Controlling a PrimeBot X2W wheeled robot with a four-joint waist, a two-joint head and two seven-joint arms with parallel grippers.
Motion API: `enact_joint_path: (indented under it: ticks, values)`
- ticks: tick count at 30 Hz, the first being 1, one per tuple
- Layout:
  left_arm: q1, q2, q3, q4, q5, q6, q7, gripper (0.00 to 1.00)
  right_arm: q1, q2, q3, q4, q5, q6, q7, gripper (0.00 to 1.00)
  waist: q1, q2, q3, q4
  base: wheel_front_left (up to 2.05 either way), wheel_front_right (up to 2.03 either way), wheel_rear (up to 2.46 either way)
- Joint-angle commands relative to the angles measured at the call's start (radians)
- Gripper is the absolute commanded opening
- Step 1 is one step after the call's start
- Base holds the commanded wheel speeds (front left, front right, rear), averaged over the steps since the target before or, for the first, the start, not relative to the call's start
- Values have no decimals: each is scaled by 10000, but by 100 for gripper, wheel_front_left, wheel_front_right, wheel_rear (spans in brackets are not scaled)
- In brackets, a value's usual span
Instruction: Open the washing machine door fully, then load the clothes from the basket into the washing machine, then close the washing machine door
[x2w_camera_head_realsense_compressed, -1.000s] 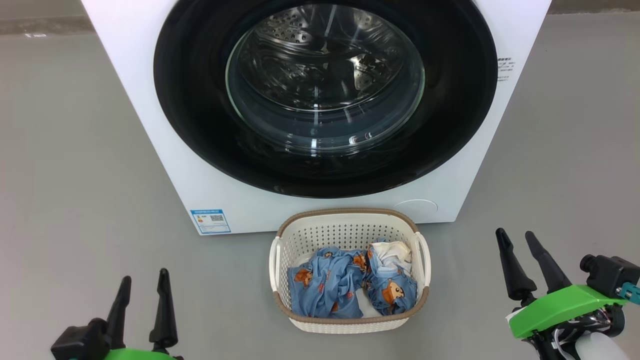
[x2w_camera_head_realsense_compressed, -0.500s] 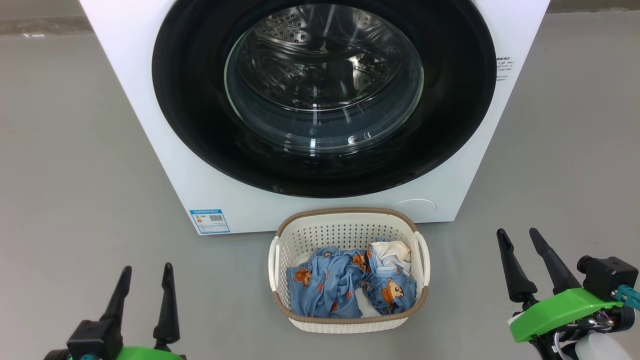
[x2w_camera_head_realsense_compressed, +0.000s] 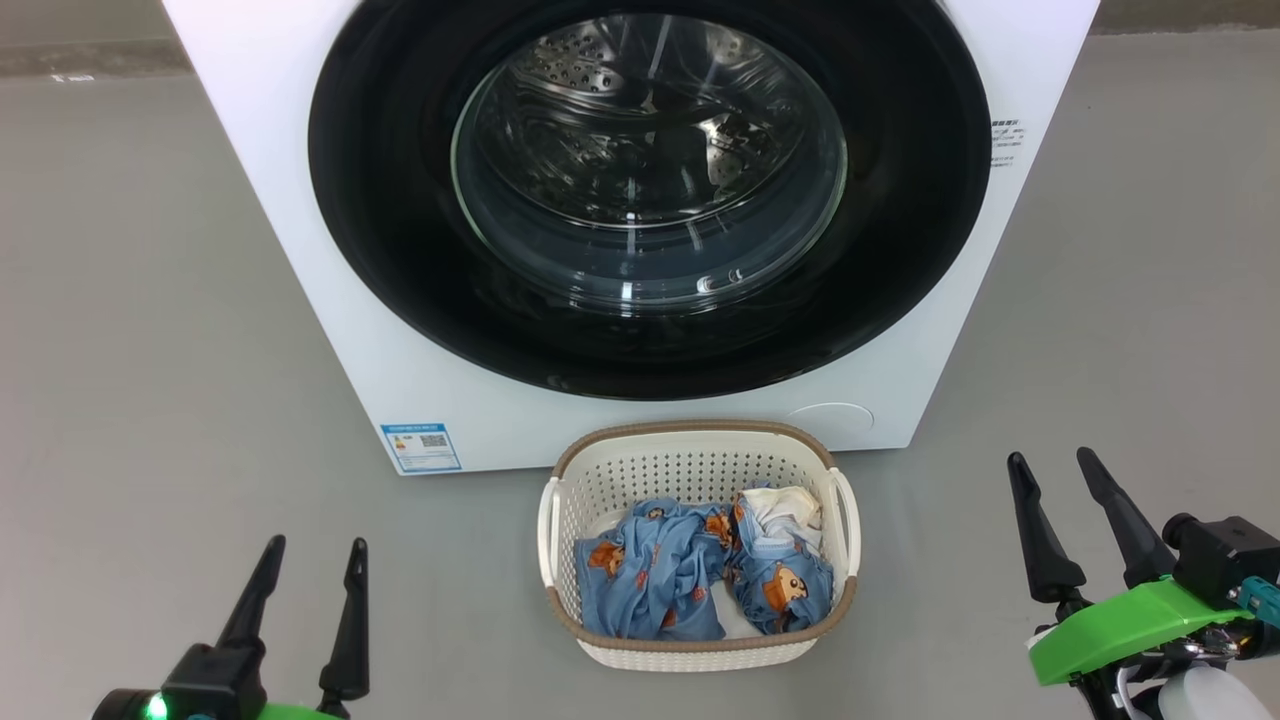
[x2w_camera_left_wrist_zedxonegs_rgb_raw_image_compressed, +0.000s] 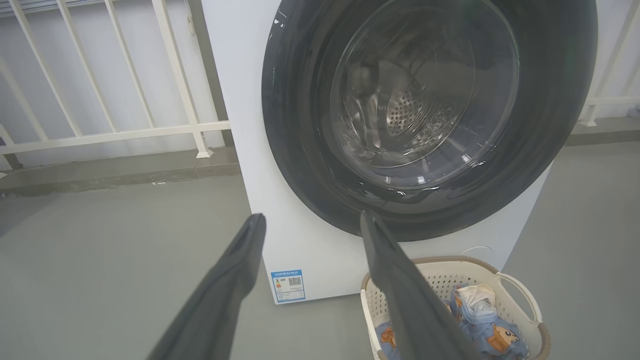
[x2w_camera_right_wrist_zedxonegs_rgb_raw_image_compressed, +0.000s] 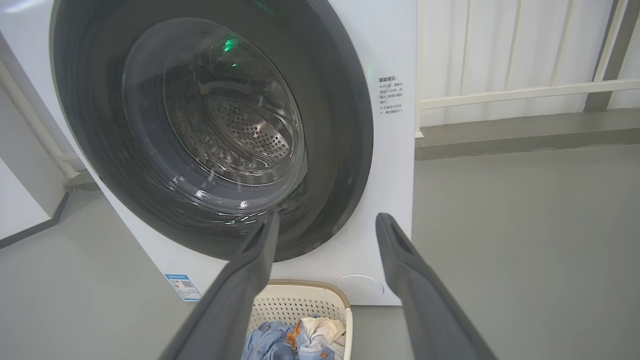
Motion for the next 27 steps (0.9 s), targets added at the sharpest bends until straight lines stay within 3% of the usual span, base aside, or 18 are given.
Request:
enact_joint_path:
  ticks: [1, 15, 27]
  values:
    - [-427, 177, 344, -173, 88, -9, -82, 100, 18, -88, 149, -266, -62, 50, -124, 100, 0, 0, -7, -5, 0, 0, 0]
    - [-499, 249, 352, 3, 380, 190, -82, 100, 113, 123, -27, -373, -97, 50, -124, 100, 0, 0, 13, -85, 11, 11, -22]
    - [-672, 306, 326, -47, 364, 228, -82, 100, 48, 151, -184, -514, -123, 50, -124, 100, 0, 0, 360, -161, 95, 95, -191]
